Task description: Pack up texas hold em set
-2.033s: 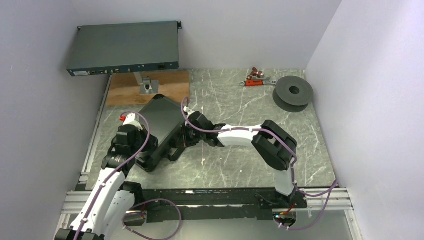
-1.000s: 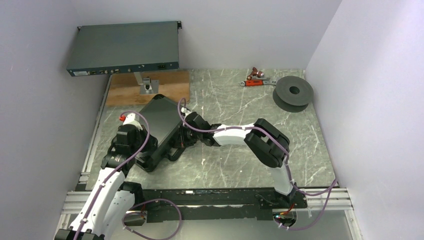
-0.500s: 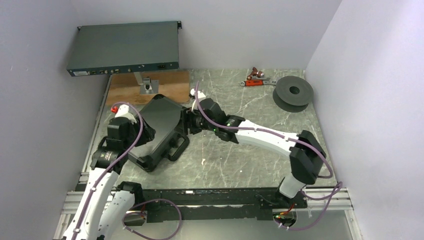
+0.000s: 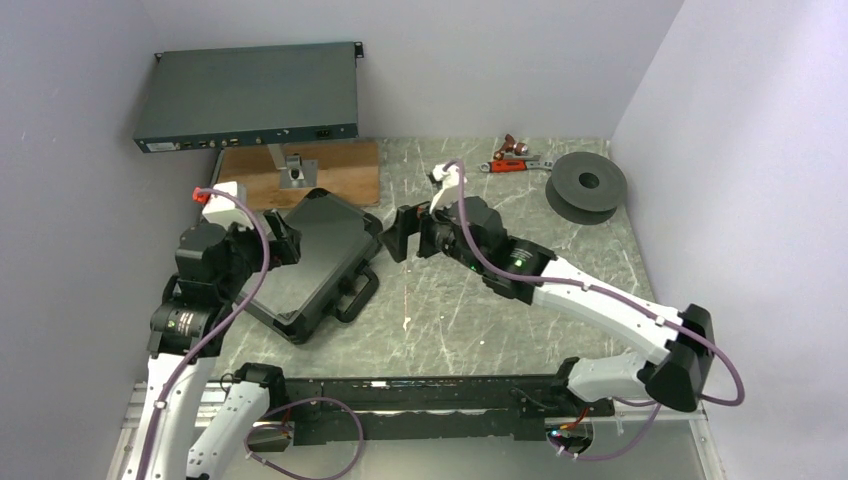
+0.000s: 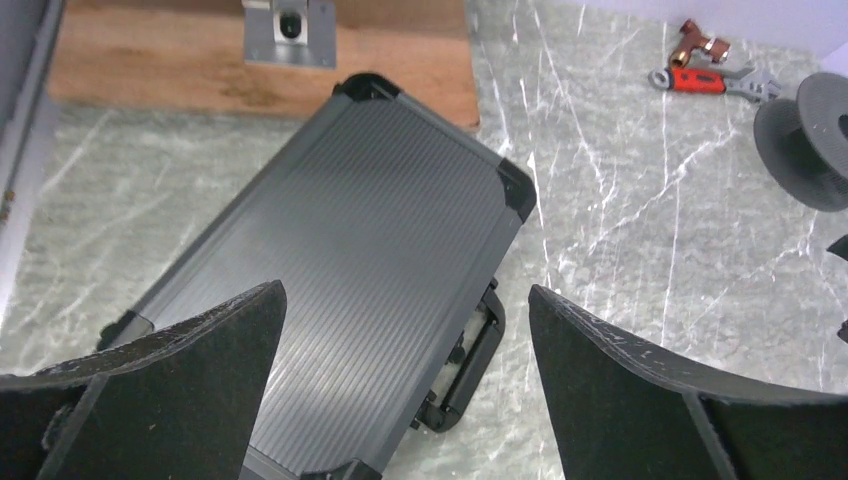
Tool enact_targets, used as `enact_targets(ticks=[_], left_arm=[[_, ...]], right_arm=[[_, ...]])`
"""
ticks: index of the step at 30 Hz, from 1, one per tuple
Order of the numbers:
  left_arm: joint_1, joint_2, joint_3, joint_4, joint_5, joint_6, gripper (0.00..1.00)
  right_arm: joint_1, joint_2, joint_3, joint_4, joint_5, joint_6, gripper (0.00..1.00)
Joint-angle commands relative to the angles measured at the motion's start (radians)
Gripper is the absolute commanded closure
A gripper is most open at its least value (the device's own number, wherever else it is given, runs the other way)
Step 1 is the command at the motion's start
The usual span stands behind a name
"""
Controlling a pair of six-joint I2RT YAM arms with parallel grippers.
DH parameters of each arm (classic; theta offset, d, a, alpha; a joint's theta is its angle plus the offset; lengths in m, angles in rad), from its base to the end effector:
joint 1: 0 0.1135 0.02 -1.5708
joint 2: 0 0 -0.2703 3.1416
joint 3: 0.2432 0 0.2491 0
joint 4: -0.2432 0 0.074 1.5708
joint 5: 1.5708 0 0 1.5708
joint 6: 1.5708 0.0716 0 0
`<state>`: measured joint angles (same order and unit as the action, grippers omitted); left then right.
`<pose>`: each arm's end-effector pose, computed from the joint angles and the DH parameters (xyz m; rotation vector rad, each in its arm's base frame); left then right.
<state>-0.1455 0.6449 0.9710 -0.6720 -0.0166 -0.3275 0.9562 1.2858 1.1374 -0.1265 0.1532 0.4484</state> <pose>0.1493 -0.0207 0.3609 -0.1864 1.9192 -0.3019 0.2000 0.2644 0.3572 -0.3750 1.8900 0.8279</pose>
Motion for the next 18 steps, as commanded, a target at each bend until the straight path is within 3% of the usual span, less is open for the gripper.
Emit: enact_targets(ticks=[1,10,18], left_arm=[[-0.003,-0.022,0.078,0.04,-0.017,0.088,0.01],[-0.003,-0.084,-0.054,0.227,0.091,0.111,0.0],[-0.002,-0.114,-0.135,0.24,0.037,0.14,0.0]], right_arm=[[-0.004,-0.096,-0.044,0.047,0.13,-0.054,0.0],[-0.004,-0.228,-0.157,0.092,0.301,-0.04,0.0],[-0.004,-0.274,-0.244,0.067,0.37,-0.033,0.0]])
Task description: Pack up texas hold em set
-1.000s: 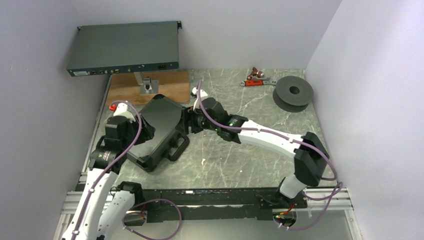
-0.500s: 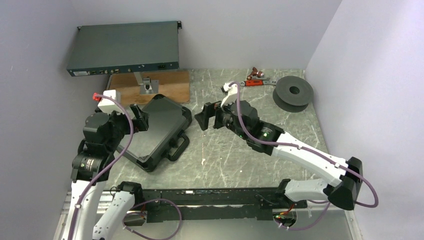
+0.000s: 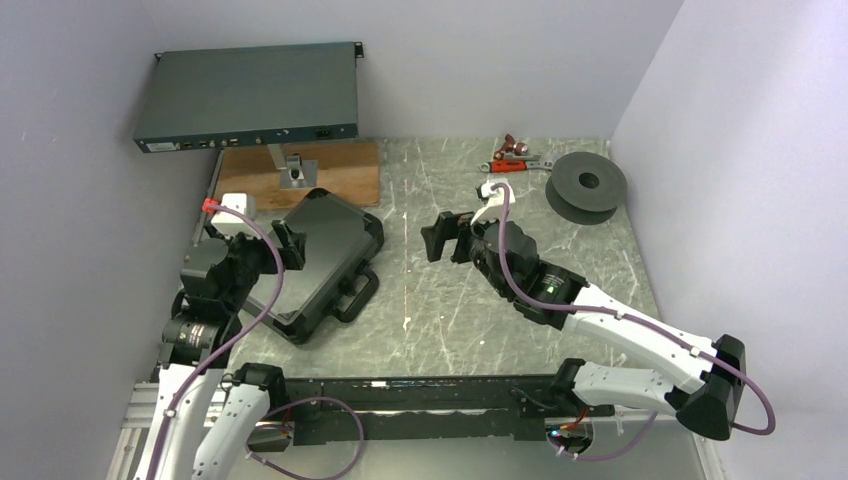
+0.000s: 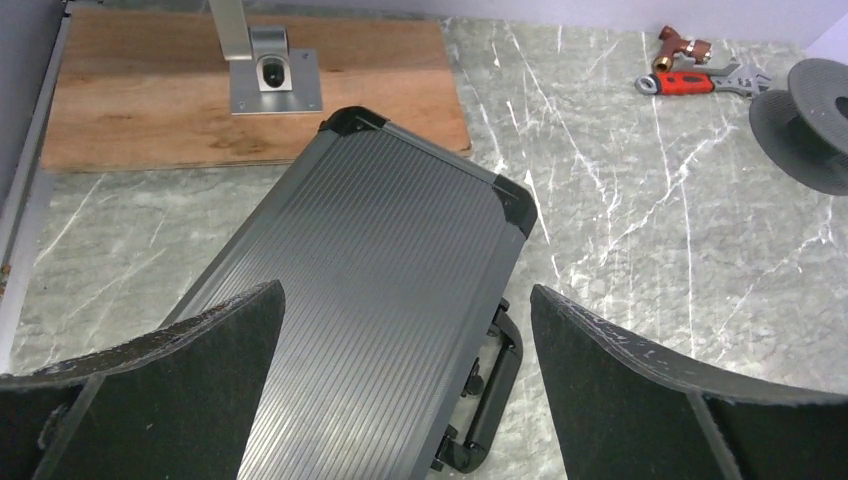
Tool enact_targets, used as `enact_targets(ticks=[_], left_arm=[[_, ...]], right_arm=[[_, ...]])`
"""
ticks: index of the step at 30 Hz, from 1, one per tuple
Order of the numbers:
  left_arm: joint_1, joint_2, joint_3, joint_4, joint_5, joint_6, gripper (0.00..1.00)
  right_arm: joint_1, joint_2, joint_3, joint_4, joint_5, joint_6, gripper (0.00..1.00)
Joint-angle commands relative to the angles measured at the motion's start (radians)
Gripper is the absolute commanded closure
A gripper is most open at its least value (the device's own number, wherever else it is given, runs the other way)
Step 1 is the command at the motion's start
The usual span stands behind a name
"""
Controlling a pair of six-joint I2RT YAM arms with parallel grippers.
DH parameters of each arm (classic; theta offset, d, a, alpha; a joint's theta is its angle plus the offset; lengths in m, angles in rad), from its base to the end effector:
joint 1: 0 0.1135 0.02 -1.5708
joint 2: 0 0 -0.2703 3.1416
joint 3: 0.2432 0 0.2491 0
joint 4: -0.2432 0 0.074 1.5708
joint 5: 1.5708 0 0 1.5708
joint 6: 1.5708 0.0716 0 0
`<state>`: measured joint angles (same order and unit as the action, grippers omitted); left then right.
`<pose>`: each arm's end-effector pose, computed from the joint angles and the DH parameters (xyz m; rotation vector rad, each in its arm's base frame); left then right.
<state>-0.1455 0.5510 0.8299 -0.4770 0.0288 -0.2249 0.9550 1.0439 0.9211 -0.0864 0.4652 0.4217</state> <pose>0.1465 -0.0235 0.3506 -0.0496 1.7774 -0.2934 0.1801 0.1989 0.3484 -0.1382 1.7893 0.5844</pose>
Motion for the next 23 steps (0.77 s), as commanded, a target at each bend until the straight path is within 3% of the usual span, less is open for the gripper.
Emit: enact_targets(ticks=[1,23], left_arm=[[-0.002,-0.024,0.005,0.04,-0.012,0.046,0.0],[-0.002,-0.049,-0.011,0.024,-0.007,0.072,0.0]], right_arm=[[-0.003,-0.035,-0.035,0.036,0.056,-0.009,0.0],[-0.003,0.06,0.0,0.054,-0.05,-0.061,0.0]])
